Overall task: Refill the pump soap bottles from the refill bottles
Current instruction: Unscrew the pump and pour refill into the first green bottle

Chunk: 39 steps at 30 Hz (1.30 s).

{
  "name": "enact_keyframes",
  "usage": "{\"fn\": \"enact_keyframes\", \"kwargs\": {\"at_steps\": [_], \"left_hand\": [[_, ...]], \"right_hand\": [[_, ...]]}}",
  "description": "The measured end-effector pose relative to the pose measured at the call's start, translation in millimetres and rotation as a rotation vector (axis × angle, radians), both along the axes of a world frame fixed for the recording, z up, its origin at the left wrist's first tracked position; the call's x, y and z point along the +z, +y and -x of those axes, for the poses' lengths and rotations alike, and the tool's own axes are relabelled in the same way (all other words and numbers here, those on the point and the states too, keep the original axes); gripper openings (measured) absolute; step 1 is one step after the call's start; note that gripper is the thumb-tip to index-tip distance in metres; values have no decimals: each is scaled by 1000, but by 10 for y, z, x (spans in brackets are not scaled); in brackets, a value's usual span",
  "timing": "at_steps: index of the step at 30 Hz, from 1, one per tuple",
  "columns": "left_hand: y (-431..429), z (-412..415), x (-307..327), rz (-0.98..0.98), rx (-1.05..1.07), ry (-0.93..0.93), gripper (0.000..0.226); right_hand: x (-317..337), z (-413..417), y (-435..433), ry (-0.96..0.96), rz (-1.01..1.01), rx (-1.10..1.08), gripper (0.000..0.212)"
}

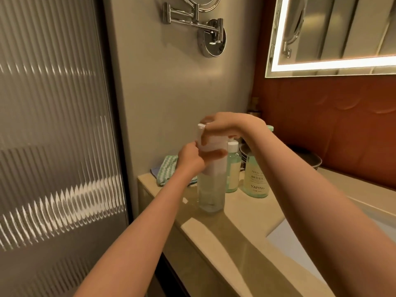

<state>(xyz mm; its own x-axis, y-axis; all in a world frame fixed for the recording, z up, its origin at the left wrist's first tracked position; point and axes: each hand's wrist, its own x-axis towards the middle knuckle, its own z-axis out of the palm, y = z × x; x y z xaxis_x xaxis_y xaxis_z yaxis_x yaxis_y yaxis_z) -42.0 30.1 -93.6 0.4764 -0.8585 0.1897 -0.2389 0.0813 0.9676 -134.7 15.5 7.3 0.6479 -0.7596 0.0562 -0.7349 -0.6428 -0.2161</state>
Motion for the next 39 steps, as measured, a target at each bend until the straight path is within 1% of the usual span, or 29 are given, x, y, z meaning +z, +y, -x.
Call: {"fn": "enact_keyframes", "kwargs": {"at_steps": [2, 3, 5, 6, 7, 9, 10, 11, 12, 14, 16, 18, 20, 21, 23, 24, 25, 27, 28, 30, 31, 32, 33, 34, 35, 36, 38, 39], "left_hand": [[-6, -34, 5, -23, -2, -39, 48], [-8, -44, 12, -35, 5, -65, 48], [-22, -52, 22, -65, 14, -117, 49], [-27, -54, 27, -79, 21, -130, 50], [-38, -63, 25, -70, 30, -85, 48], [-72, -99, 21, -47, 49, 100, 36], [-96, -123, 13, -40, 73, 151, 29], [-114, -140, 10, -35, 95, 132, 26], [-134, -148, 2, -35, 90, 58, 29], [-139, -148, -5, -25, 75, -81, 43], [-144, -168, -17, -20, 49, -71, 50], [-149, -190, -29, 0, 55, -49, 57], [-157, -206, -18, -20, 55, -77, 63], [-165, -216, -5, -24, 51, -57, 62], [-163, -233, 0, -26, 43, -18, 59], [-158, -243, 3, -32, 37, -36, 60], [-155, -257, 3, -32, 38, -56, 61], [-143, -260, 0, -30, 39, -70, 62], [-146, -263, 0, -29, 41, -58, 62], [-147, -272, 3, -25, 47, 54, 52], [-150, -276, 6, -22, 56, 59, 47], [-147, -275, 9, -27, 63, 7, 47], [-134, -266, 14, -28, 64, -52, 51], [-115, -255, 15, -36, 58, -70, 55], [-114, -255, 16, -44, 51, -84, 57], [-121, -261, 8, -46, 41, -74, 60], [-116, -264, 14, -31, 32, -52, 63], [-121, -259, 18, -37, 38, -72, 65]], "right_hand": [[55, 3, -1, -10, -60, 61, 55], [69, -2, -16, -1, -64, 76, 53], [68, -27, -49, -42, -62, 94, 43], [56, -49, -64, -66, -45, 85, 46], [34, -72, -83, -67, -3, 53, 55], [-10, -113, -130, -4, 123, -68, 68], [-22, -122, -129, 24, 147, -128, 69], [-27, -131, -127, 34, 143, -176, 66], [-22, -144, -125, 32, 129, -197, 61], [5, -174, -112, 17, 87, -171, 50], [40, -199, -118, -4, 14, -102, 46], [43, -227, -125, -15, -25, -62, 52], [-25, -274, -155, -27, 26, -83, 63], [-64, -295, -179, -37, 83, -104, 66], [-108, -308, -201, -82, 149, -104, 55], [-98, -296, -204, -108, 125, -72, 49], [-70, -272, -202, -123, 72, -30, 48], [-34, -209, -210, -133, -13, 10, 55], [-48, -197, -236, -146, -12, -3, 58], [-153, -221, -289, -183, 51, -89, 70], [-216, -246, -303, -203, 89, -139, 77], [-267, -273, -314, -224, 118, -170, 78], [-294, -298, -310, -241, 141, -176, 71], [-283, -312, -284, -251, 148, -154, 58], [-248, -322, -262, -261, 124, -119, 46], [-202, -332, -258, -269, 88, -76, 38], [-137, -352, -241, -283, 17, -24, 37], [-137, -367, -244, -287, -1, -19, 36]]}}
